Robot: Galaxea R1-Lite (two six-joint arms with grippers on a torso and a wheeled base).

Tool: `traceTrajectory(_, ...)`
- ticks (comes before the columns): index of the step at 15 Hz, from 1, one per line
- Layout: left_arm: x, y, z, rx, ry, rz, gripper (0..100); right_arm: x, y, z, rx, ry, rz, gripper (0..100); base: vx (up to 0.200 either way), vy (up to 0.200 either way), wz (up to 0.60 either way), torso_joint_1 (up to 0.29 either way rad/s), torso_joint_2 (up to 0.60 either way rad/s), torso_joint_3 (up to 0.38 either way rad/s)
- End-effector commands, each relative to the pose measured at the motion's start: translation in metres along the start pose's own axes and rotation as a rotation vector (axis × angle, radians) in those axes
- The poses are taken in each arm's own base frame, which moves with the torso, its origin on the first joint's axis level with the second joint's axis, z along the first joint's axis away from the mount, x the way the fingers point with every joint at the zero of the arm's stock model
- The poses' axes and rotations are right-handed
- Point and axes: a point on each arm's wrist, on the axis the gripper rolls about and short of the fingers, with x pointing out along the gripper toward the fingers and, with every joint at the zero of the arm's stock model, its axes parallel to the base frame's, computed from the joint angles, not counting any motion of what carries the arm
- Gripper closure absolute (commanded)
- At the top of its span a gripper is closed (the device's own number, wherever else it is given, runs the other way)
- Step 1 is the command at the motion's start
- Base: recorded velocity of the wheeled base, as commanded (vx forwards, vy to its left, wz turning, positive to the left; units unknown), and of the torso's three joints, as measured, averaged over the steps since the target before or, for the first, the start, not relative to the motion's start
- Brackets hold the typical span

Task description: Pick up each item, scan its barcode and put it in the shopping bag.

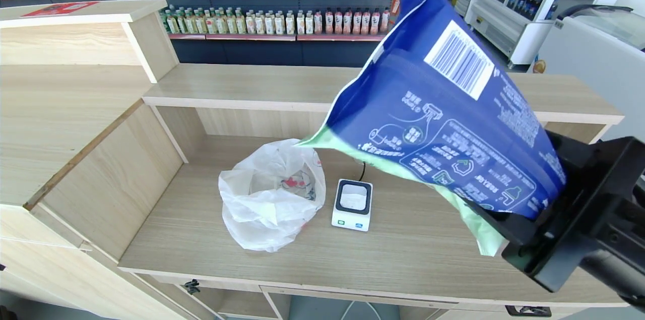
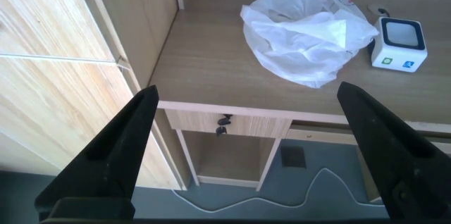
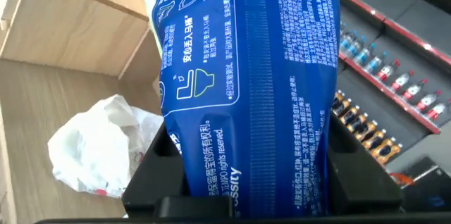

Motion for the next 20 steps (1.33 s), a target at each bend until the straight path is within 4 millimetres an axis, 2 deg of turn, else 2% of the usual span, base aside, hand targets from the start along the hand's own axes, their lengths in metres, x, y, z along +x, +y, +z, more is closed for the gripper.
traceTrajectory(1,0.000,0.000,0.000,0.000,0.000,0.000,0,0.000,-0.002,0.000,0.140,0.033,-0.041,100,0.000,0.000,0.00,0.000,0.00,0.000)
traceTrajectory(8,0.000,0.000,0.000,0.000,0.000,0.000,0,-0.008,-0.003,-0.004,0.899,0.149,-0.117,100,0.000,0.000,0.00,0.000,0.00,0.000)
traceTrajectory(10,0.000,0.000,0.000,0.000,-0.002,0.000,0,-0.017,-0.012,-0.003,1.109,0.189,-0.158,100,0.000,0.000,0.00,0.000,0.00,0.000)
traceTrajectory(12,0.000,0.000,0.000,0.000,0.000,0.000,0,-0.030,-0.025,0.010,1.376,0.234,-0.171,100,0.000,0.000,0.00,0.000,0.00,0.000)
traceTrajectory(15,0.000,0.000,0.000,0.000,0.000,0.000,0,-0.046,-0.044,0.020,1.667,0.292,-0.129,100,0.000,0.000,0.00,0.000,0.00,0.000)
traceTrajectory(17,0.000,0.000,0.000,0.000,0.000,0.000,0,-0.047,-0.052,0.017,1.752,0.301,-0.109,100,0.000,0.000,0.00,0.000,0.00,0.000)
traceTrajectory(18,0.000,0.000,0.000,0.000,0.000,0.000,0,-0.049,-0.063,0.011,1.876,0.317,-0.081,100,0.000,0.000,0.00,0.000,0.00,0.000)
traceTrajectory(20,0.000,0.000,0.000,0.000,-0.002,0.000,0,-0.051,-0.072,-0.006,1.985,0.366,-0.076,100,0.000,0.000,0.00,0.000,0.00,0.000)
